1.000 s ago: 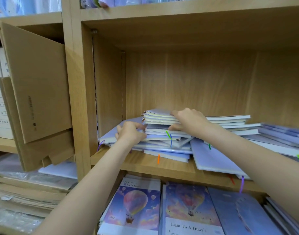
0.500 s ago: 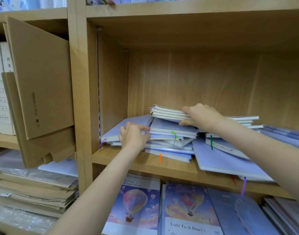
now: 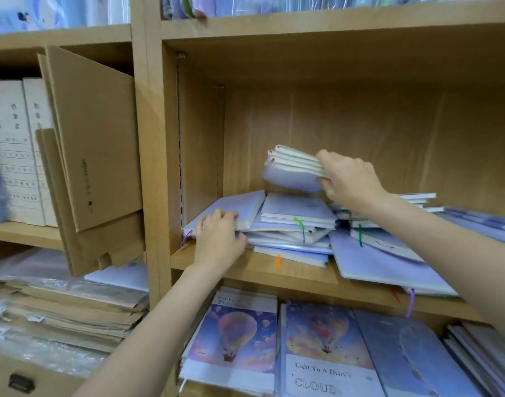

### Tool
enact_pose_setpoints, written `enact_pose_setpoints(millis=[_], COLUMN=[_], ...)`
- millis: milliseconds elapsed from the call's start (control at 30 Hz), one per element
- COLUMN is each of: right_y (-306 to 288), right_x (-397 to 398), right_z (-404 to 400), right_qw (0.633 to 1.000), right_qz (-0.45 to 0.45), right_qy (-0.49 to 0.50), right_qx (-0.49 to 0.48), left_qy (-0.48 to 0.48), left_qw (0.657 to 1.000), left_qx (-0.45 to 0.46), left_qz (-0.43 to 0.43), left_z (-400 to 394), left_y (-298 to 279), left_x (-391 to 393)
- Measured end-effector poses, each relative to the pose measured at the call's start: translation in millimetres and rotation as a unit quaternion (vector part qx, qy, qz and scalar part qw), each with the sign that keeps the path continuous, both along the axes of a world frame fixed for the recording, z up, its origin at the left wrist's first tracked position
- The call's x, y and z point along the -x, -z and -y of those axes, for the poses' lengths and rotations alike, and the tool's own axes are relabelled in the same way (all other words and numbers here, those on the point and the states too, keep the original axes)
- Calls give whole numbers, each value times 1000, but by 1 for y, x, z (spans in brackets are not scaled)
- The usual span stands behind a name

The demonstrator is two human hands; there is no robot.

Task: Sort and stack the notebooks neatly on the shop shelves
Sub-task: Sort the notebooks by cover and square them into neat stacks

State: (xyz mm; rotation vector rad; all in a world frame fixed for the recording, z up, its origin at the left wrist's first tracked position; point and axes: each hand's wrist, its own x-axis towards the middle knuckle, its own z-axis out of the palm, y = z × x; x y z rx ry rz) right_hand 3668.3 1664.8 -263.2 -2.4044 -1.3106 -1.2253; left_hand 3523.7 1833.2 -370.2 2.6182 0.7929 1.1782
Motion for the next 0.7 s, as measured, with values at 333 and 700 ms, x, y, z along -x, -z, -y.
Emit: enact_pose_setpoints(millis=[333,700], right_y=[-36,-13], right_x=[14,-65], right_z=[128,335], right_qw=[985,976], right_qz=[47,53], right_qy=[-4,166], right_qx=[-166,-134], left_qy=[98,260], left_qw=[994,956], left_qx=[-48,-138], left_qz=[19,23], left_z=[92,262], left_y=[-40,-40], left_x=[-51,-158])
